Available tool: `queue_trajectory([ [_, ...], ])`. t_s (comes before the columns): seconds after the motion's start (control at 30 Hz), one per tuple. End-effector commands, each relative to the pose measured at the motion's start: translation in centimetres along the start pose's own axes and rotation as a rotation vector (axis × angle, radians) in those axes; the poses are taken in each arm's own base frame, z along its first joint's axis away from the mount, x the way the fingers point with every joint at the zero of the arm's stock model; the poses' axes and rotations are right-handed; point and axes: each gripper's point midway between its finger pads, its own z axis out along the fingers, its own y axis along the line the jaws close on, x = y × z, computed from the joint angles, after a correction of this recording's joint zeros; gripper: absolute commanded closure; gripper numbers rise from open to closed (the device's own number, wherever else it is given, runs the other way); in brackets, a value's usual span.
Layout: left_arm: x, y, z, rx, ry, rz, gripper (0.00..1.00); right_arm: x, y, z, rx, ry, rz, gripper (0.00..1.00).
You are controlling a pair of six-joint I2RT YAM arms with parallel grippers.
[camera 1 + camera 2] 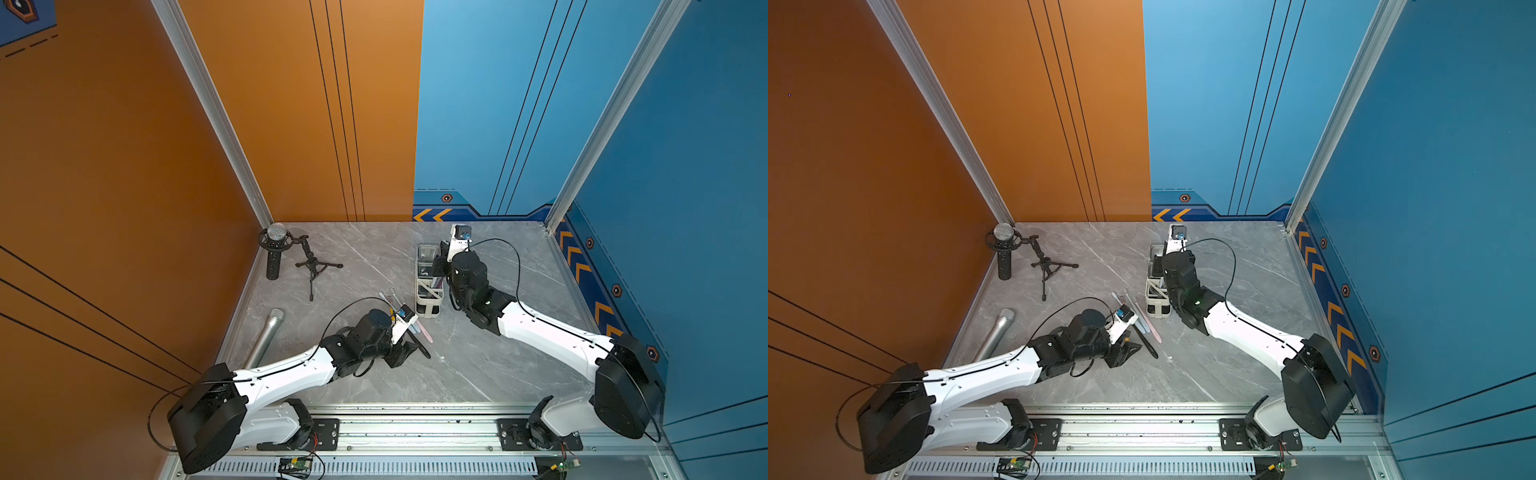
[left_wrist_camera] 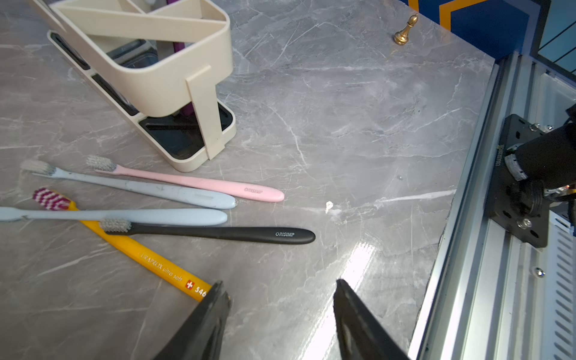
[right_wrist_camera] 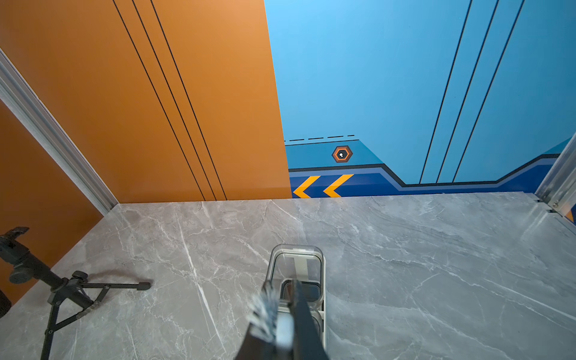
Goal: Place the toothbrush into the toothbrush holder
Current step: Place the toothbrush in the toothbrush holder.
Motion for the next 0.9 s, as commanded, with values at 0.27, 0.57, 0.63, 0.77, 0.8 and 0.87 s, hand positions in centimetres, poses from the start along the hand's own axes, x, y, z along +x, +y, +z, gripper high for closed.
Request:
queue_trajectory([
  [0.27,0.8,0.4,-0.4,-0.023,-0.004,0.006,0.43,0.8,0.3,1.8,0.046,-0.014,-0.106,1.00],
  [0.57,0.7,0.4,-0.5,-0.022,-0.006,0.008,0.43,3.7,0.5,2.5,0.065,-0.001,-0.122,1.00],
  [0.63,0.7,0.5,-0.5,-0.025,-0.008,0.009,0.43,4.2,0.7,2.6,0.069,0.000,-0.128,1.00],
  [0.77,0.7,0.4,-0.6,-0.022,-0.011,0.008,0.43,5.3,0.9,2.8,0.080,0.006,-0.142,1.00],
  [0.8,0.7,0.4,-0.6,-0.023,-0.011,0.008,0.43,5.5,1.0,2.9,0.083,0.007,-0.147,1.00],
  [0.87,0.8,0.5,-0.7,-0.024,-0.013,0.006,0.43,6.1,1.0,2.9,0.092,0.009,-0.157,1.00],
])
